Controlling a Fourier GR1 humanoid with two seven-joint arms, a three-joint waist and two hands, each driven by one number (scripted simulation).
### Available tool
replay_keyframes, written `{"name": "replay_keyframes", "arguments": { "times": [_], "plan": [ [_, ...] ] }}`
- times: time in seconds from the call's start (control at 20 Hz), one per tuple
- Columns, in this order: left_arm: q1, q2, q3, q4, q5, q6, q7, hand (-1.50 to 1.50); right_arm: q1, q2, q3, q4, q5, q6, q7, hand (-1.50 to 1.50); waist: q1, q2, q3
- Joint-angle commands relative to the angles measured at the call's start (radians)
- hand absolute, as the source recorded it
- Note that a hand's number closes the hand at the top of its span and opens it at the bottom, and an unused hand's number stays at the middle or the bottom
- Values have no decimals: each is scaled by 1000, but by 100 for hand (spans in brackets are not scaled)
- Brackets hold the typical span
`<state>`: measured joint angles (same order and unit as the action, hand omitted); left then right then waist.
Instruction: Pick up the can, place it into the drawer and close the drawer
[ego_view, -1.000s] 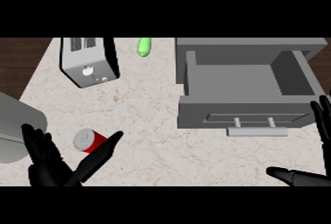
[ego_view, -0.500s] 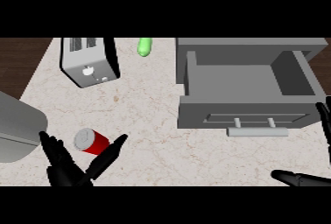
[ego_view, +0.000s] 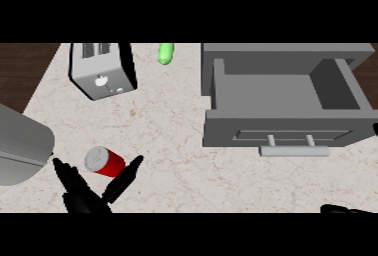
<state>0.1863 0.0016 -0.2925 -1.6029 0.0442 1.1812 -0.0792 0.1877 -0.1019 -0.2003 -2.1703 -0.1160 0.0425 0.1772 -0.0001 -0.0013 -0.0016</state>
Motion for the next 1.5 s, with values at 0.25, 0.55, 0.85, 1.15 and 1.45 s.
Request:
{"name": "replay_keyframes", "arguments": {
  "times": [0.25,0.55,0.85,1.15,1.45],
  "plan": [
    [-7,-2,115,183,355,-118,-363,-150,-32,25,2,12,20,-3,9,-150,1,1,1],
    [-100,-2,209,414,577,-233,-566,-150,-14,-13,-60,-44,-13,19,75,-150,-2,1,1],
    [-74,-2,159,499,733,-276,-762,-150,-82,-24,-69,-42,-18,22,110,-150,1,1,1],
    [-218,4,290,648,659,-369,-728,-150,-6,-1,-107,-55,-54,80,62,-150,-4,1,1],
    [-253,100,299,787,663,-590,-698,-150,-20,13,-92,-88,-28,49,105,-150,-6,2,1]
  ]
}}
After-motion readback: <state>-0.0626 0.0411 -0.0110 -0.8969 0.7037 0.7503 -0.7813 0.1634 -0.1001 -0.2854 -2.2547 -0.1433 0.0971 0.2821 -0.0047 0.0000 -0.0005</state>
